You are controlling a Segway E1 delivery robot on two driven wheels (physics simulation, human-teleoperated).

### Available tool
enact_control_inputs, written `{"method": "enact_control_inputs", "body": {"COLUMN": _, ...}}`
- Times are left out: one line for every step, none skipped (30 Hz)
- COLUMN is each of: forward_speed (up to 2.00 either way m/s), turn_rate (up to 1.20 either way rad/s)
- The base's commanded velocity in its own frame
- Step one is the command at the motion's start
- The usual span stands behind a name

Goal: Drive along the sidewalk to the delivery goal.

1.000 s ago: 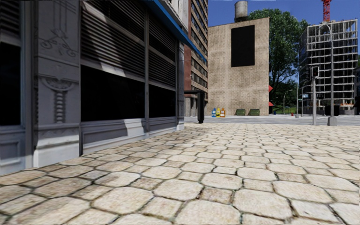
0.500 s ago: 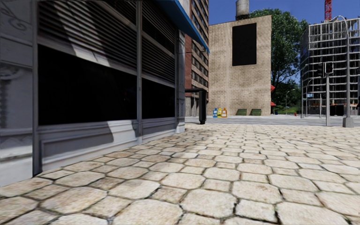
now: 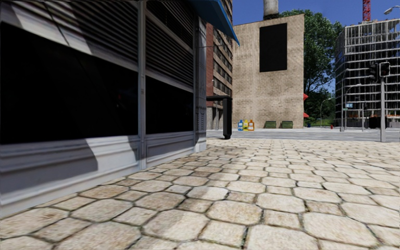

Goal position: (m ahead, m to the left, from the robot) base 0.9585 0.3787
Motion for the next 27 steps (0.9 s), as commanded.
{"method": "enact_control_inputs", "body": {"forward_speed": 1.14, "turn_rate": 0.0}}
{"method": "enact_control_inputs", "body": {"forward_speed": 1.05, "turn_rate": 0.0}}
{"method": "enact_control_inputs", "body": {"forward_speed": 1.05, "turn_rate": 0.0}}
{"method": "enact_control_inputs", "body": {"forward_speed": 1.03, "turn_rate": -0.01}}
{"method": "enact_control_inputs", "body": {"forward_speed": 1.02, "turn_rate": -0.01}}
{"method": "enact_control_inputs", "body": {"forward_speed": 1.01, "turn_rate": -0.01}}
{"method": "enact_control_inputs", "body": {"forward_speed": 1.01, "turn_rate": -0.01}}
{"method": "enact_control_inputs", "body": {"forward_speed": 1.01, "turn_rate": -0.01}}
{"method": "enact_control_inputs", "body": {"forward_speed": 1.0, "turn_rate": -0.01}}
{"method": "enact_control_inputs", "body": {"forward_speed": 1.0, "turn_rate": -0.01}}
{"method": "enact_control_inputs", "body": {"forward_speed": 1.0, "turn_rate": 0.0}}
{"method": "enact_control_inputs", "body": {"forward_speed": 1.0, "turn_rate": 0.0}}
{"method": "enact_control_inputs", "body": {"forward_speed": 1.0, "turn_rate": 0.0}}
{"method": "enact_control_inputs", "body": {"forward_speed": 0.98, "turn_rate": 0.0}}
{"method": "enact_control_inputs", "body": {"forward_speed": 0.95, "turn_rate": 0.0}}
{"method": "enact_control_inputs", "body": {"forward_speed": 0.91, "turn_rate": 0.0}}
{"method": "enact_control_inputs", "body": {"forward_speed": 0.91, "turn_rate": 0.0}}
{"method": "enact_control_inputs", "body": {"forward_speed": 0.86, "turn_rate": 0.0}}
{"method": "enact_control_inputs", "body": {"forward_speed": 0.81, "turn_rate": 0.0}}
{"method": "enact_control_inputs", "body": {"forward_speed": 0.69, "turn_rate": 0.0}}
{"method": "enact_control_inputs", "body": {"forward_speed": 0.47, "turn_rate": 0.0}}
{"method": "enact_control_inputs", "body": {"forward_speed": 0.47, "turn_rate": 0.0}}
{"method": "enact_control_inputs", "body": {"forward_speed": 0.19, "turn_rate": 0.0}}
{"method": "enact_control_inputs", "body": {"forward_speed": 0.0, "turn_rate": 0.0}}
{"method": "enact_control_inputs", "body": {"forward_speed": 0.0, "turn_rate": 0.0}}
{"method": "enact_control_inputs", "body": {"forward_speed": 0.0, "turn_rate": 0.0}}
{"method": "enact_control_inputs", "body": {"forward_speed": 0.0, "turn_rate": 0.0}}
